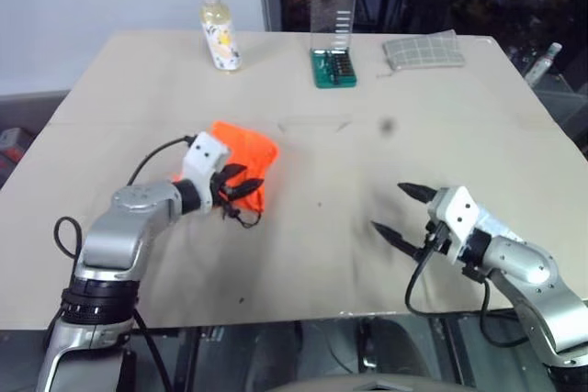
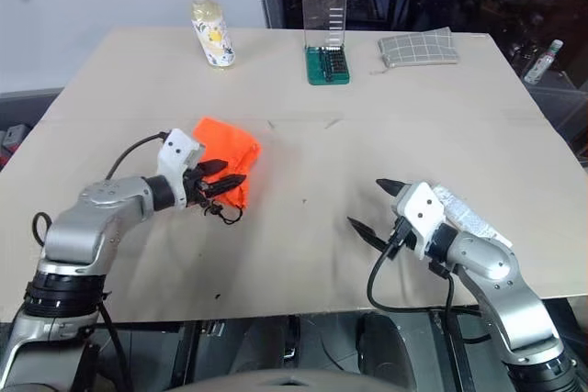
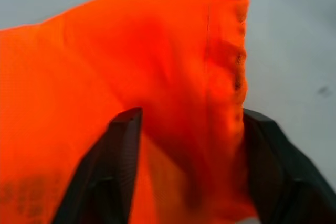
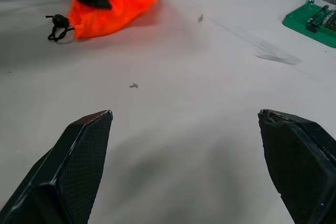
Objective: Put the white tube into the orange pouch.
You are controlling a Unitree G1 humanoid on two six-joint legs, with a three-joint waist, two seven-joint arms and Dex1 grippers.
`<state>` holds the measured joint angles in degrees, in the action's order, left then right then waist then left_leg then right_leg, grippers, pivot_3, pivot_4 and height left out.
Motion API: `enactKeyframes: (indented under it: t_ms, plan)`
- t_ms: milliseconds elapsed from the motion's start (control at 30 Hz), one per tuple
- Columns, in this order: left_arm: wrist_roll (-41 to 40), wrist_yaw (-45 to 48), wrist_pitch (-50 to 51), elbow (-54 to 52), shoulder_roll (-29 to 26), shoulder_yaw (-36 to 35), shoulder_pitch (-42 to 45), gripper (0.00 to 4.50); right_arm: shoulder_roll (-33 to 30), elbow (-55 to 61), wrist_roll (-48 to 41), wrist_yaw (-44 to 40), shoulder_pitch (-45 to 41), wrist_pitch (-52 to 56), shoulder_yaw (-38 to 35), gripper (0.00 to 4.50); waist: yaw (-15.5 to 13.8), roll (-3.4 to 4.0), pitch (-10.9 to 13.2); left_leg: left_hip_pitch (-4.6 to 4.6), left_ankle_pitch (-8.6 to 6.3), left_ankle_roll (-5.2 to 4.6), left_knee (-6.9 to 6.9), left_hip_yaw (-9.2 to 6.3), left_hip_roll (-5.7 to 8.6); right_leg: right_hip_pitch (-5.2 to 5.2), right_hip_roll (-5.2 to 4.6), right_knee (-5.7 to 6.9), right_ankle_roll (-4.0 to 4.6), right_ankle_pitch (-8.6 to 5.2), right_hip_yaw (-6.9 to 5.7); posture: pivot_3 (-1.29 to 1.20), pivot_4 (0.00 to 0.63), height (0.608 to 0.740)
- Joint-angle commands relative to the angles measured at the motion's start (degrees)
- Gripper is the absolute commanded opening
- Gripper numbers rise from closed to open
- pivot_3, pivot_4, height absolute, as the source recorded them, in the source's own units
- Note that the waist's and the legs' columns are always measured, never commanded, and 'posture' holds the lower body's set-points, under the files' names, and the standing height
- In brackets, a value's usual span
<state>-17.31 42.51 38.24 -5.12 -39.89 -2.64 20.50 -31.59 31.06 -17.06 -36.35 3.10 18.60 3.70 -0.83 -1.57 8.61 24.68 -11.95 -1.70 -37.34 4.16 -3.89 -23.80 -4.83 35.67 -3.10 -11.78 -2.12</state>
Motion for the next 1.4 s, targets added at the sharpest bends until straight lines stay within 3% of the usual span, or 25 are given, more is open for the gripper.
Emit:
enactKeyframes:
  t_ms: [33,233,500,700,1033,1133,1267,1400]
  plan:
    - [3.11,-0.77,-4.84,3.2,0.39,1.59,2.75,2.71,0.34,2.49,0.29,0.77,-0.46,-0.52,-0.45,4.5,0.03,0.0,0.0,0.01,0.0,0.0,0.01,0.01,0.0,0.0,0.0,0.0,0.01,0.0,0.0,0.0,0.15,0.74]
    - [1.82,1.02,-6.44,4.53,1.59,0.89,3.78,2.71,0.36,3.64,0.47,1.55,-0.2,0.11,-1.0,4.5,0.04,0.0,0.01,0.07,0.0,-0.01,0.06,0.02,0.04,-0.03,0.01,-0.04,0.0,0.0,0.0,0.0,0.15,0.74]
    - [-2.34,7.02,-4.24,1.22,-1.4,-0.15,2.67,2.71,0.8,3.9,0.76,2.46,-0.15,-0.14,-0.82,4.5,0.03,0.01,0.01,0.03,0.0,-0.01,0.04,0.01,0.02,-0.02,-0.01,-0.02,-0.01,-0.01,0.0,0.0,0.15,0.74]
    - [4.72,4.63,-8.39,3.81,-2.76,4.14,3.02,2.71,0.91,3.59,0.63,2.04,0.12,-0.58,-0.75,4.5,0.01,0.01,0.01,0.05,0.0,-0.01,0.05,0.01,0.04,-0.02,-0.01,-0.03,0.0,0.0,0.0,0.0,0.15,0.74]
    - [11.46,0.0,-9.1,3.16,0.13,8.42,5.73,2.71,0.79,3.64,0.94,2.02,1.6,-1.26,-1.11,4.5,0.02,0.01,0.01,0.05,0.0,-0.01,0.05,0.01,0.04,-0.02,-0.01,-0.03,-0.01,-0.01,0.0,0.0,0.15,0.74]
    - [12.07,-0.82,-8.23,2.84,1.45,9.01,6.89,1.98,0.75,3.81,1.26,2.33,2.31,-1.31,-1.32,4.5,0.0,0.01,0.01,0.06,0.0,-0.01,0.05,0.01,0.04,-0.03,-0.01,-0.03,-0.01,-0.01,0.0,0.0,0.15,0.74]
    - [11.51,-0.67,-7.4,3.76,2.76,8.88,8.25,0.05,0.05,4.58,2.25,3.43,3.36,-0.57,-2.65,4.5,0.02,0.01,0.01,0.05,0.0,-0.01,0.05,0.01,0.05,-0.02,-0.01,-0.03,-0.01,-0.01,0.0,0.0,0.15,0.74]
    - [5.14,0.44,-0.19,4.57,5.02,4.36,11.52,0.05,-2.19,5.84,6.1,6.15,5.22,1.12,-6.04,4.5,-0.06,0.0,0.02,0.07,0.0,-0.01,0.04,-0.01,0.07,-0.02,-0.01,-0.03,-0.01,-0.01,0.01,0.0,0.15,0.74]
